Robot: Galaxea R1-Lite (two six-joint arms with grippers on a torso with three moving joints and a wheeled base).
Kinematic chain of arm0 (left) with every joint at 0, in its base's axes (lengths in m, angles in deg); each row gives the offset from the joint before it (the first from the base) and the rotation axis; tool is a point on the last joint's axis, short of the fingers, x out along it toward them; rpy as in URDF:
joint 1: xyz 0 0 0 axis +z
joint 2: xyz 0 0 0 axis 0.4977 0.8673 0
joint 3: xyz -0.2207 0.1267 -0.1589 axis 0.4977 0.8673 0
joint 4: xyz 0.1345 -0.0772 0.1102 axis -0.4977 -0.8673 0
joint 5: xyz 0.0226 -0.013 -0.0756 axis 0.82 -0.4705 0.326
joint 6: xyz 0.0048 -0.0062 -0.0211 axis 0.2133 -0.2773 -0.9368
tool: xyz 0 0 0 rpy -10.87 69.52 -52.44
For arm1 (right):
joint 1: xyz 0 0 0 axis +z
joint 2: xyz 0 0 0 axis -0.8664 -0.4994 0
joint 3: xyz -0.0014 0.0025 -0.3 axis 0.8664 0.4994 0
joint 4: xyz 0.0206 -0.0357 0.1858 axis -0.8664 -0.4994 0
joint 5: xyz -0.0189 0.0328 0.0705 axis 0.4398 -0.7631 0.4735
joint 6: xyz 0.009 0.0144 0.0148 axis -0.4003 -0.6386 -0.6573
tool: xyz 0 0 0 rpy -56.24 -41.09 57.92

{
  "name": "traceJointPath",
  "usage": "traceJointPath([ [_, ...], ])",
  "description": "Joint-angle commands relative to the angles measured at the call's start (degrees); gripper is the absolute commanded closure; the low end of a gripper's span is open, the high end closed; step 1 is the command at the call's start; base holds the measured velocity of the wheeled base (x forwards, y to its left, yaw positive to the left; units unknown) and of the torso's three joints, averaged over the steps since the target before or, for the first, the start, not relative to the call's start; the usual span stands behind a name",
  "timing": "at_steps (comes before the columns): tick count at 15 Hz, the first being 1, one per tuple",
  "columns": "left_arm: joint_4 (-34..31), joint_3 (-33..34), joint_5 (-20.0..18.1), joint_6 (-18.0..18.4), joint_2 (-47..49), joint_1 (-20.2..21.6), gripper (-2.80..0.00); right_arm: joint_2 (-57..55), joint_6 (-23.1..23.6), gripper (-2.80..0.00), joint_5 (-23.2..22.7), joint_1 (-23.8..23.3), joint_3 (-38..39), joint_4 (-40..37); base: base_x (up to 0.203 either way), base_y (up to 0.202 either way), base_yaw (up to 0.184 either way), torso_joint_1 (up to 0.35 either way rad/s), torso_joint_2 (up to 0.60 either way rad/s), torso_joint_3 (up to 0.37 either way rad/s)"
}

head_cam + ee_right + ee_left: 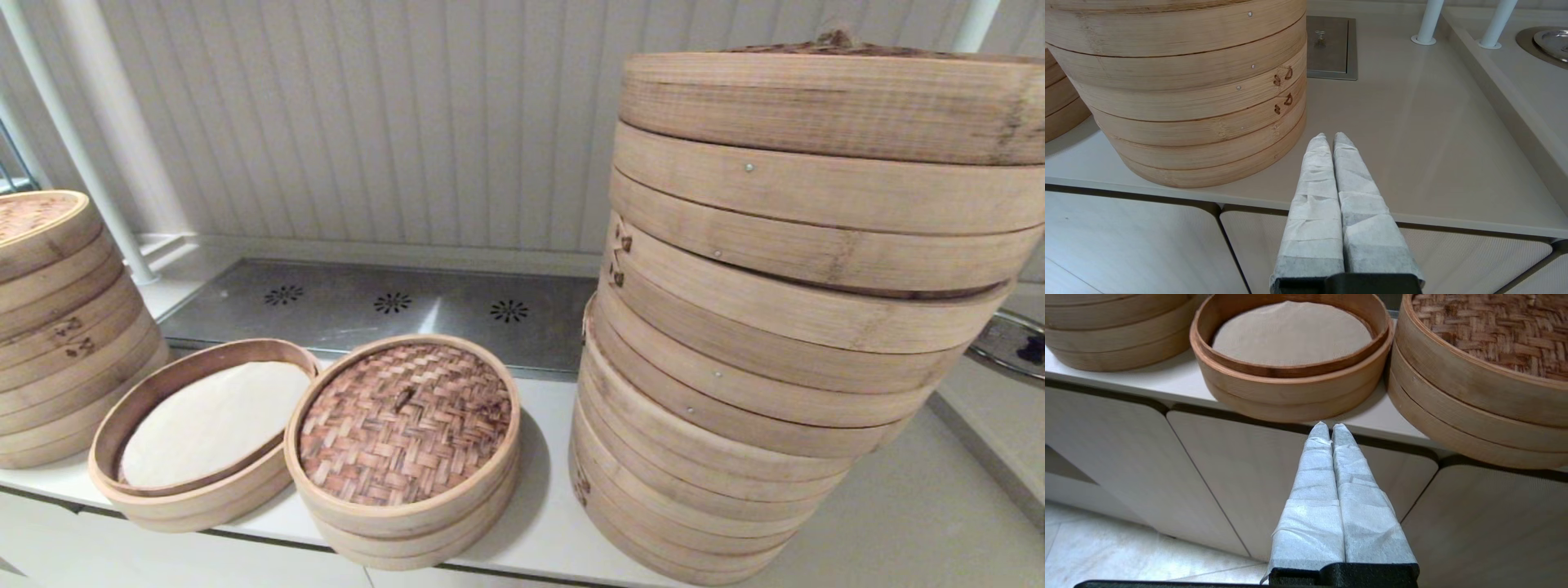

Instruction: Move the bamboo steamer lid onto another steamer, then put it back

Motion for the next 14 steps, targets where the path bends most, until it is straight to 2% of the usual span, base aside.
traceJointPath([
  [1, 0.06, 0.78, -0.64, -0.18, -2.14, -0.49, 0.0, 0.02, 0.0, 0.0, -0.01, 0.02, 0.05, 0.0, 0.0, 0.0, 0.0, 0.0, 0.0, 0.0],
  [5, 0.3, 1.82, -3.2, -0.06, -3.65, -0.72, 0.0, 0.02, 0.0, 0.0, -0.01, -0.05, 0.05, 0.0, 0.0, 0.0, 0.0, 0.0, 0.0, 0.0],
  [14, -0.91, 2.28, -3.28, 0.16, -12.34, -1.1, 0.0, 0.02, 0.0, 0.0, -0.01, -0.04, -0.02, 0.0, 0.0, 0.0, 0.0, 0.0, 0.0, 0.0],
])
